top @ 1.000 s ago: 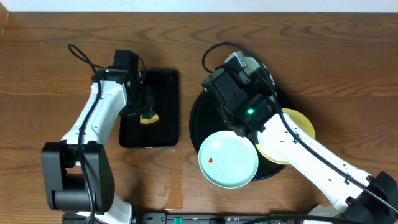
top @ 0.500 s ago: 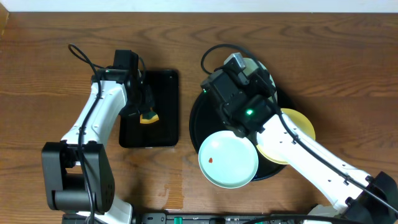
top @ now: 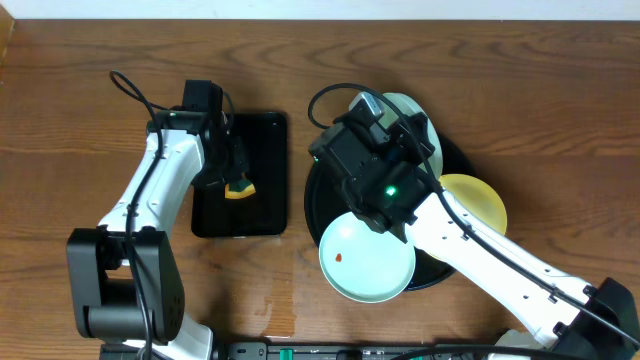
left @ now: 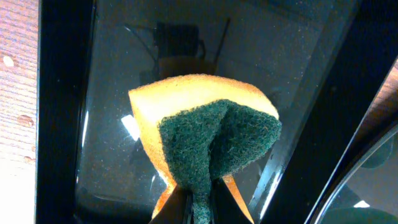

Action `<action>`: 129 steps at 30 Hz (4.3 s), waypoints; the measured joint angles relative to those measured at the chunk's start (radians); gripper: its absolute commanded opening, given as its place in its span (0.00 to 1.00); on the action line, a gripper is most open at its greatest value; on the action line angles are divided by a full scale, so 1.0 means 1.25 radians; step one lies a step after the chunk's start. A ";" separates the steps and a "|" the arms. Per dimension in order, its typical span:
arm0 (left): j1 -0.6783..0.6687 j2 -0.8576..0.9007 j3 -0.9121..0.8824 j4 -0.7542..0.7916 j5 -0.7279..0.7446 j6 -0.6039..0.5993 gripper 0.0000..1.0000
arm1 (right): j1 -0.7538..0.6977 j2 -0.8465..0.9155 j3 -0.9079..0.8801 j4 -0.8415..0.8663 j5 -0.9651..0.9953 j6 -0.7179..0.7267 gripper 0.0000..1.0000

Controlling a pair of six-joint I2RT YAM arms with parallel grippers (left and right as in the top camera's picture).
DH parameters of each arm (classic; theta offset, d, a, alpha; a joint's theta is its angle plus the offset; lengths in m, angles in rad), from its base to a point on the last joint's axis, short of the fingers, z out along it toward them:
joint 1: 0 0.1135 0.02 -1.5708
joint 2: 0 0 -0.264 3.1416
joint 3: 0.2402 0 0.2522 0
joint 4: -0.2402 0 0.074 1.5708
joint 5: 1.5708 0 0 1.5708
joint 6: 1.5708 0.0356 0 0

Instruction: Clean dirty plates on tray and stack at the side

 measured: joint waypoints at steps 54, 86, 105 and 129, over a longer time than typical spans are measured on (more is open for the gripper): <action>-0.006 -0.003 0.000 -0.019 0.031 0.022 0.08 | -1.118 0.051 -0.001 -0.137 -1.276 0.358 0.49; -0.146 -0.087 -0.013 0.043 -0.121 0.053 0.08 | -0.758 -0.051 0.000 -0.351 -1.144 0.323 0.56; -0.098 0.063 -0.153 0.240 -0.080 0.085 0.08 | -0.758 -0.050 0.000 -0.345 -1.122 0.320 0.56; -0.034 0.081 -0.129 0.190 0.042 0.062 0.08 | -0.758 -0.039 -0.242 -0.266 -1.037 0.407 0.47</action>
